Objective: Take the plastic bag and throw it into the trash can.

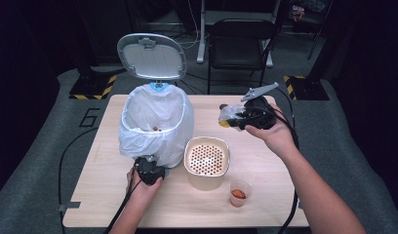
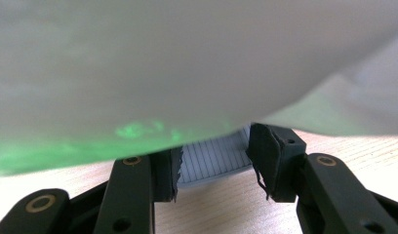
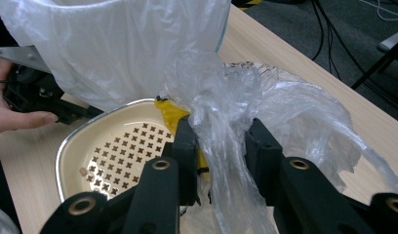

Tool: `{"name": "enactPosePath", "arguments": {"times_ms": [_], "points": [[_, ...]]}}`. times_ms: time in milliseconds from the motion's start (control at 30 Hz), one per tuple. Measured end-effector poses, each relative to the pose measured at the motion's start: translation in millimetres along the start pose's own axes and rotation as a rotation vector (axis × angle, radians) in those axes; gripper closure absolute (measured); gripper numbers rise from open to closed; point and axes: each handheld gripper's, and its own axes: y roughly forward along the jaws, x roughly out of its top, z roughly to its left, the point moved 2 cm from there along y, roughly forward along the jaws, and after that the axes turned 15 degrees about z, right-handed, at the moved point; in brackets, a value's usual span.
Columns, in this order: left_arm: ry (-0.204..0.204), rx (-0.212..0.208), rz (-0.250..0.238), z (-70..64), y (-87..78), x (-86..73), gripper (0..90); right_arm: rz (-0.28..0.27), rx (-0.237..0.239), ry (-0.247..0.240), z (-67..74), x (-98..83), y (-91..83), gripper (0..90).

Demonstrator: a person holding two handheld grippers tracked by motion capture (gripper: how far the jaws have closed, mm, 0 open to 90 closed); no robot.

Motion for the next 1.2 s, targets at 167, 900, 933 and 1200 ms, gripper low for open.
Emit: {"name": "enactPosePath", "arguments": {"times_ms": [167,900,933,1200], "points": [[-0.001,0.000,-0.001,0.0,0.1,0.0,56.0,-0.013,0.010,-0.028,9.4,8.9,-2.9,70.8],[0.016,0.001,0.011,1.0,-0.1,-0.1,56.0,-0.039,0.061,-0.155,57.4,63.4,-1.8,70.8],[0.015,0.002,0.013,1.0,-0.3,-0.1,56.0,-0.040,0.060,-0.160,59.5,66.7,-2.4,70.8],[0.003,0.005,0.005,0.5,0.0,-0.2,56.0,-0.038,0.062,-0.183,74.8,89.2,-5.0,70.8]]}}
